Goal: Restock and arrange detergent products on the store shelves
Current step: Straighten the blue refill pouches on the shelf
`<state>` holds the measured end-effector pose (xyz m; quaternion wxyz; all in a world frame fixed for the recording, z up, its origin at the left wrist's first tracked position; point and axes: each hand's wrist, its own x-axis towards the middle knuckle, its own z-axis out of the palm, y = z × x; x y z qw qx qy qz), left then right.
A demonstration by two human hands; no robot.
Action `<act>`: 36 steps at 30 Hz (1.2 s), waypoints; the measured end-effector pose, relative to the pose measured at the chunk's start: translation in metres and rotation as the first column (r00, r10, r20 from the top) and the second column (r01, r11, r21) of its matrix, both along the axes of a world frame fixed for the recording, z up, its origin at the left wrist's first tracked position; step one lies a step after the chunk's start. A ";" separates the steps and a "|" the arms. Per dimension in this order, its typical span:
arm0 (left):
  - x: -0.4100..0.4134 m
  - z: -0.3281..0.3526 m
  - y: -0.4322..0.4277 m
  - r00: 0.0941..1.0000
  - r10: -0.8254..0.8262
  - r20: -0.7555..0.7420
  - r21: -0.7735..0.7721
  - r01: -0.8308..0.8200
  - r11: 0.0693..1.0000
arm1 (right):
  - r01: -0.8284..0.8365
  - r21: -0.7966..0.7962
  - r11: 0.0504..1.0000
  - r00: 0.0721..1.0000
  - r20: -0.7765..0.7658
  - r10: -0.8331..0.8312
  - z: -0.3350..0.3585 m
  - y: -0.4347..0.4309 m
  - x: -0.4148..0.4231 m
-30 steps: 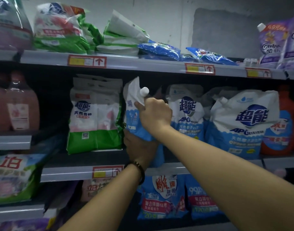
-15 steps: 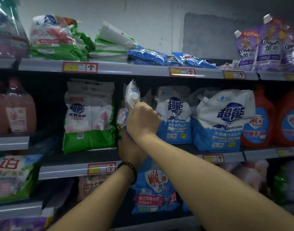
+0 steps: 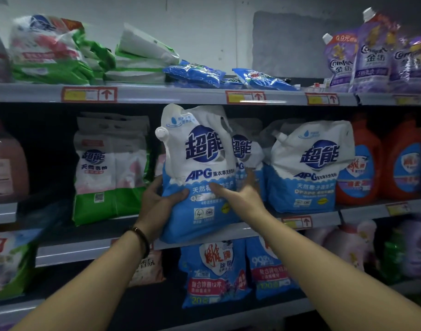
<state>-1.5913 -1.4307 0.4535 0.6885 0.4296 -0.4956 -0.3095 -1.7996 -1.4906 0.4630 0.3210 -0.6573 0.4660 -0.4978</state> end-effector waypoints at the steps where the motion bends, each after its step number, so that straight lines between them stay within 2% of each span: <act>1: -0.001 -0.002 -0.004 0.999 -0.045 0.006 -0.004 0.045 0.999 | -0.098 0.044 0.994 0.994 0.059 0.095 0.000 -0.005 -0.009; 4: -0.012 -0.007 -0.024 0.991 -0.133 -0.017 0.012 0.133 0.991 | -0.236 0.029 0.971 0.964 0.130 0.230 0.001 -0.018 -0.029; 8: -0.028 -0.006 -0.068 0.984 -0.164 -0.065 0.035 0.167 0.985 | -0.142 -0.092 0.986 0.979 0.132 0.153 0.008 -0.044 -0.033; 12: -0.040 -0.005 -0.114 0.986 -0.164 0.001 0.070 0.164 0.984 | -0.052 -0.213 0.976 0.993 0.088 0.072 -0.001 -0.076 -0.047; 15: -0.051 -0.016 -0.132 0.964 -0.168 0.207 0.133 0.142 0.981 | -0.047 -0.222 0.974 0.992 0.101 0.071 -0.024 -0.086 -0.058; 17: -0.057 -0.018 -0.133 0.935 -0.144 0.324 0.109 0.114 0.987 | -0.048 -0.205 0.978 0.987 0.140 0.078 -0.034 -0.092 -0.061; 21: -0.058 -0.024 -0.120 0.865 -0.223 0.450 0.079 0.210 0.974 | -0.024 -0.174 0.984 0.988 0.147 0.050 -0.035 -0.096 -0.060; 23: -0.055 -0.032 -0.116 0.855 -0.251 0.454 0.094 0.235 0.968 | -0.006 -0.145 0.989 0.989 0.144 0.027 -0.036 -0.098 -0.059; 27: -0.057 -0.035 -0.117 0.888 -0.210 0.408 0.083 0.193 0.978 | 0.093 -0.078 0.993 0.995 0.052 -0.089 -0.032 -0.100 -0.054; 31: -0.061 -0.033 -0.125 0.882 -0.265 0.390 0.146 0.225 0.963 | 0.244 -0.026 0.969 0.956 -0.159 -0.245 -0.015 -0.079 -0.048; 33: -0.060 -0.033 -0.130 0.865 -0.291 0.408 0.172 0.241 0.955 | 0.279 -0.024 0.960 0.926 -0.257 -0.275 -0.017 -0.075 -0.052; 36: -0.055 -0.036 -0.134 0.848 -0.316 0.426 0.197 0.254 0.947 | 0.286 -0.017 0.958 0.910 -0.307 -0.277 -0.017 -0.071 -0.053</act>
